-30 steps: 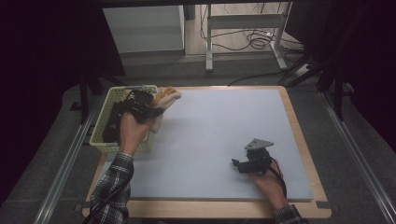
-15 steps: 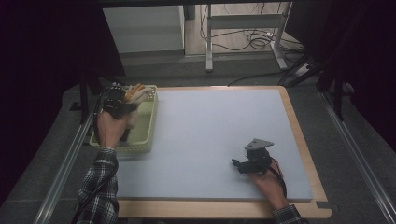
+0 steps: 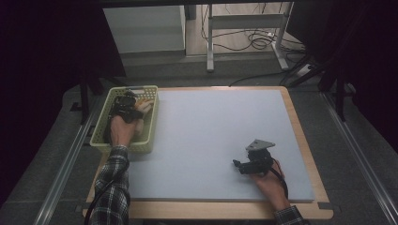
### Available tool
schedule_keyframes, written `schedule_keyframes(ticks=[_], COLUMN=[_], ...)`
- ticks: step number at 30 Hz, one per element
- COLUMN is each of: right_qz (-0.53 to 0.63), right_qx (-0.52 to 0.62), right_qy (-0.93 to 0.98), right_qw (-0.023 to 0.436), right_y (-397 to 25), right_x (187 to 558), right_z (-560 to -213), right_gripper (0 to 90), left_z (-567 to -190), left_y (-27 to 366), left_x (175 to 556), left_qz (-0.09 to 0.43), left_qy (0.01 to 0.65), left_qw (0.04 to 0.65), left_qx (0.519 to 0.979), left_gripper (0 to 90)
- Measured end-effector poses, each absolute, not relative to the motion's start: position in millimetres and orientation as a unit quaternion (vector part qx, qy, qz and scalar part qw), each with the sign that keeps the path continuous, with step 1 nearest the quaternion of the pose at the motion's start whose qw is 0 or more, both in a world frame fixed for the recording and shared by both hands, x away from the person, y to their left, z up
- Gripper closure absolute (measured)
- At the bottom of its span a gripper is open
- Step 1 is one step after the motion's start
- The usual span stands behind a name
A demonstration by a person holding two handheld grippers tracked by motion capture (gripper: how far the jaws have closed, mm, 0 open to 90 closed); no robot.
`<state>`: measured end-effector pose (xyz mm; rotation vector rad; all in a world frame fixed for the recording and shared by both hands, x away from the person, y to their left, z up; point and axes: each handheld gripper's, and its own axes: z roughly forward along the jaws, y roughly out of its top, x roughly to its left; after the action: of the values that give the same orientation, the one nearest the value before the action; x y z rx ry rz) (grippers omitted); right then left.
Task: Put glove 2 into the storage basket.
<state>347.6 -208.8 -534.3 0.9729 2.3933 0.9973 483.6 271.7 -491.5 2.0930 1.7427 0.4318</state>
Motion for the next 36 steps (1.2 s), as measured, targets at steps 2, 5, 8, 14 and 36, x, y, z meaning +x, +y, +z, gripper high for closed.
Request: schedule_keyframes(ticks=[2,5,8,14,36], right_qz=[0.354,0.354,0.354,0.354,0.354], right_qx=[0.345,0.345,0.345,0.346,0.346], right_qy=[0.849,0.849,0.849,0.849,0.849], right_qw=[0.185,0.185,0.185,0.184,0.184], right_y=[-209,-209,-209,-209,-209], right_x=[348,348,348,348,348], right_z=[-534,-534,-534,-534,-534], right_gripper=[16.9,16.9,16.9,16.9,16.9], left_z=[-496,-501,-503,-501,-485], left_y=[266,257,253,270,285], left_x=[487,493,496,492,475], left_qz=[0.149,0.136,0.129,0.131,0.119], left_qy=[0.618,0.611,0.612,0.626,0.598], left_qw=[0.185,0.173,0.165,0.182,0.225], left_qx=[0.75,0.761,0.763,0.747,0.76], left_gripper=[64.6,62.3,50.1,12.0,55.0])
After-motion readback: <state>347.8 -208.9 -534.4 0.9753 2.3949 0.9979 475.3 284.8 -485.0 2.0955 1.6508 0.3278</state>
